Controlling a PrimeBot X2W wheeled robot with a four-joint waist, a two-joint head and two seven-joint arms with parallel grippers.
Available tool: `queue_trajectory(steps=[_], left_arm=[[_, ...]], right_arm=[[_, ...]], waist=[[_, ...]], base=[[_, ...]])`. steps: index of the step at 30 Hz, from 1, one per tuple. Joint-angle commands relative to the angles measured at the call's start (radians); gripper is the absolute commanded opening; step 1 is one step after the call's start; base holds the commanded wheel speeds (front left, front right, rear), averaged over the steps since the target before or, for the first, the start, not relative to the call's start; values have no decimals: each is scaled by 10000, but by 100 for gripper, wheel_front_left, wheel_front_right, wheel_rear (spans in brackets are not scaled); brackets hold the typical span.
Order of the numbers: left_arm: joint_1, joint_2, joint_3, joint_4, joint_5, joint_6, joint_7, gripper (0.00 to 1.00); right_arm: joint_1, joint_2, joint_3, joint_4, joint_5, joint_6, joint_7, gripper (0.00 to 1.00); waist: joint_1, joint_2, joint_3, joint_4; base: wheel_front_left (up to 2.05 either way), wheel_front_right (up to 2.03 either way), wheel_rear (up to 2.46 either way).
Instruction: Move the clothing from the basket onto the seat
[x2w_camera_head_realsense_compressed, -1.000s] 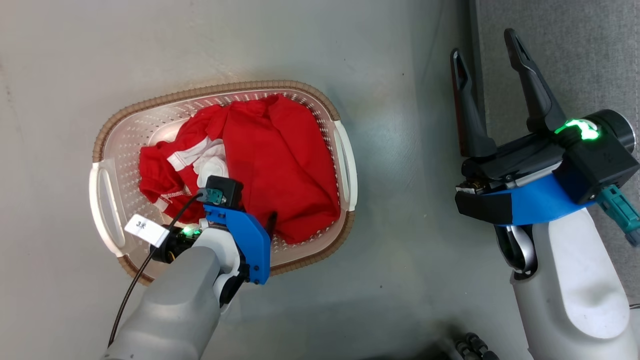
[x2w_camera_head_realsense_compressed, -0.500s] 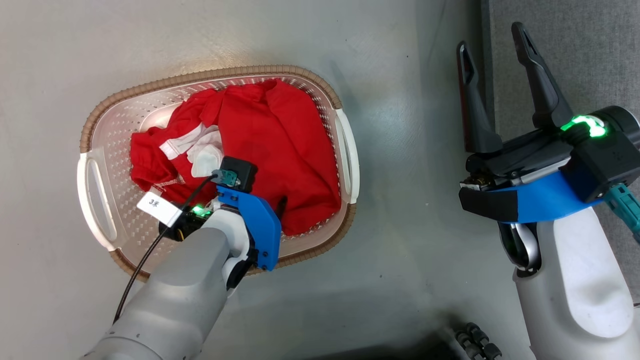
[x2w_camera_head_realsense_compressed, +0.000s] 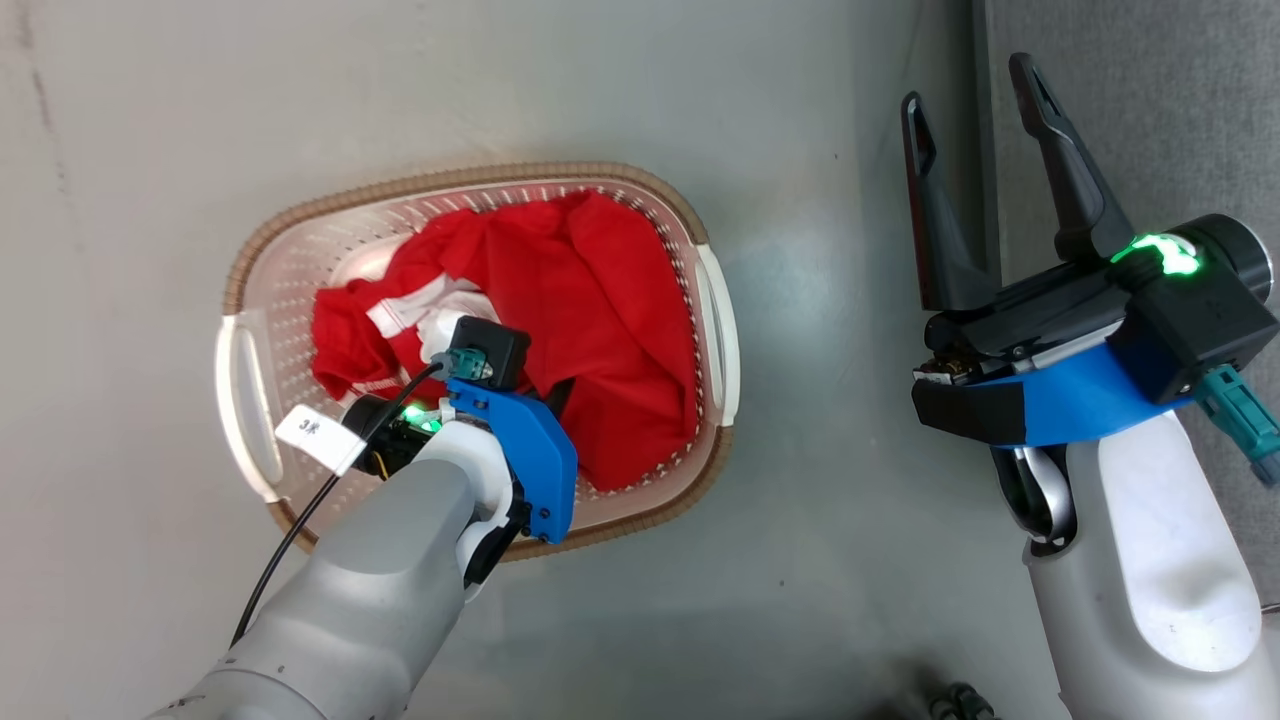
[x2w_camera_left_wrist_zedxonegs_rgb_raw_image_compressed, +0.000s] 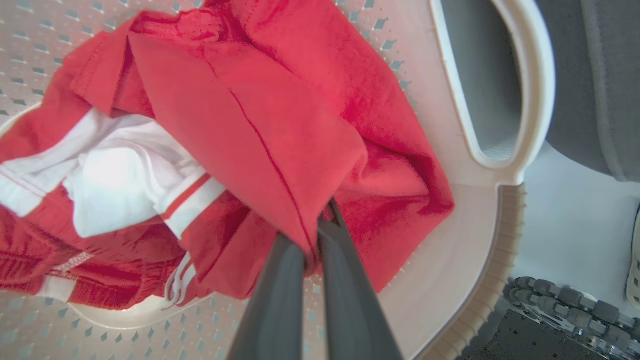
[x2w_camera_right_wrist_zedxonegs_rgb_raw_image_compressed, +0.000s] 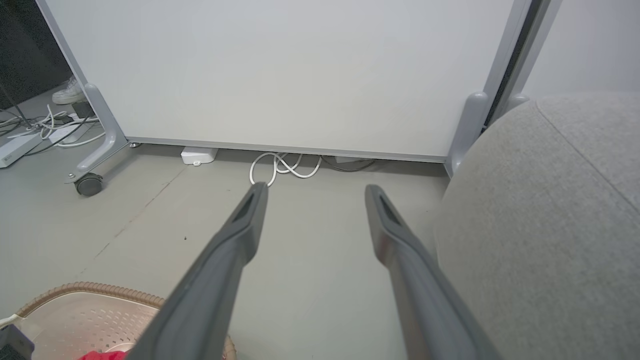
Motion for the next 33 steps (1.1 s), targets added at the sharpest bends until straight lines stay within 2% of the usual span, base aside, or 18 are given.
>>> queue_trajectory(steps=[1, 11, 24, 29, 33], left_arm=[[-60, 53, -36, 35, -147, -67, -226, 0], [405, -31, -529, -21, -798, -67, -1287, 0], [911, 320, -881, -536, -1091, -67, -2124, 0], [919, 618, -391, -1004, -595, -67, -2146, 0], [1038, 902, 456, -1590, 186, -67, -2150, 0]], right_arm=[[-73, -91, 24, 59, 2, 19, -35, 100], [340, -141, 190, 475, 92, 14, -35, 100], [1438, -117, -31, 1054, 287, 13, -35, 100], [1952, -70, -106, 1213, 325, 13, -35, 100], [2374, -31, -90, 1334, 382, 13, -35, 100]], waist=[[0, 0, -322, 157], [0, 0, -1735, 476], [0, 0, -4178, 819], [0, 0, -5077, 956], [0, 0, -5893, 1028]], base=[[0, 0, 0], [0, 0, 0], [0, 0, 0], [0, 0, 0], [0, 0, 0]])
